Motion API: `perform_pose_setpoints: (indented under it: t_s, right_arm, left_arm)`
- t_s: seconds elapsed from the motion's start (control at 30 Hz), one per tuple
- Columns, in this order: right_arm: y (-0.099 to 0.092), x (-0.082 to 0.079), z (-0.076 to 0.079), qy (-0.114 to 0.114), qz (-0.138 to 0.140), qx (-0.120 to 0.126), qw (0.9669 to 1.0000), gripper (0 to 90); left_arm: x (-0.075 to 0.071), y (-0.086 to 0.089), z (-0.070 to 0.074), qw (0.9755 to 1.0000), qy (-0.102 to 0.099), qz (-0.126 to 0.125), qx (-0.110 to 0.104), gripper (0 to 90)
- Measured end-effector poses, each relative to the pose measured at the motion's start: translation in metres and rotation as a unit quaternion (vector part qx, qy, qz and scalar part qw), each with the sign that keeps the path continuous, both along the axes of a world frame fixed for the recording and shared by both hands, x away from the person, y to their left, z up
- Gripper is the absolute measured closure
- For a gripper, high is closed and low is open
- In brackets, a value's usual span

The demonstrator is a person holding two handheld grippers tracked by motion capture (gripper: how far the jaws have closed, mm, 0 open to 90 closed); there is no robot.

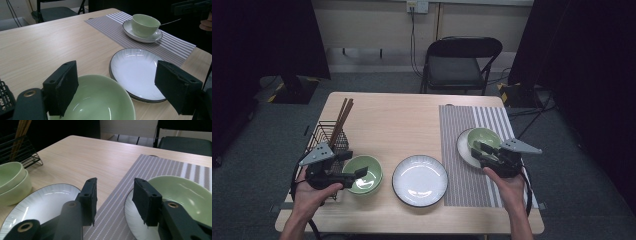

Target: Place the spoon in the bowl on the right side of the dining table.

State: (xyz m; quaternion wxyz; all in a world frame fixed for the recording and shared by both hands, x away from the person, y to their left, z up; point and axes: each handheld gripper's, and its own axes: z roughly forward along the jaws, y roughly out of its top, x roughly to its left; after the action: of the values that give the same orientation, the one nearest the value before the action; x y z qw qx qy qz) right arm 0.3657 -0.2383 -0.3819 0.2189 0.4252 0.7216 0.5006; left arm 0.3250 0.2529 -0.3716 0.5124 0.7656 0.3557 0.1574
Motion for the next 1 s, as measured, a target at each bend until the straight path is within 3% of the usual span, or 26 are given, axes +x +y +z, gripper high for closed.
perform_pose_setpoints:
  t_s: [0.33,0.43,1.0]
  right_arm:
    - [0.022,0.002,-0.006,0.010,0.035,-0.006,0.9993,54.7]
    - [0.027,0.002,-0.007,0.013,0.043,-0.007,0.9990,54.4]
    - [0.048,0.003,-0.021,0.033,0.080,-0.020,0.9961,53.8]
  left_arm:
    - [0.001,0.004,0.006,1.0000,-0.005,0.006,-0.001,17.2]
    - [-0.001,0.007,0.007,0.9999,-0.013,0.005,-0.005,22.2]
    - [0.002,0.031,0.022,0.9990,-0.025,0.036,-0.010,24.6]
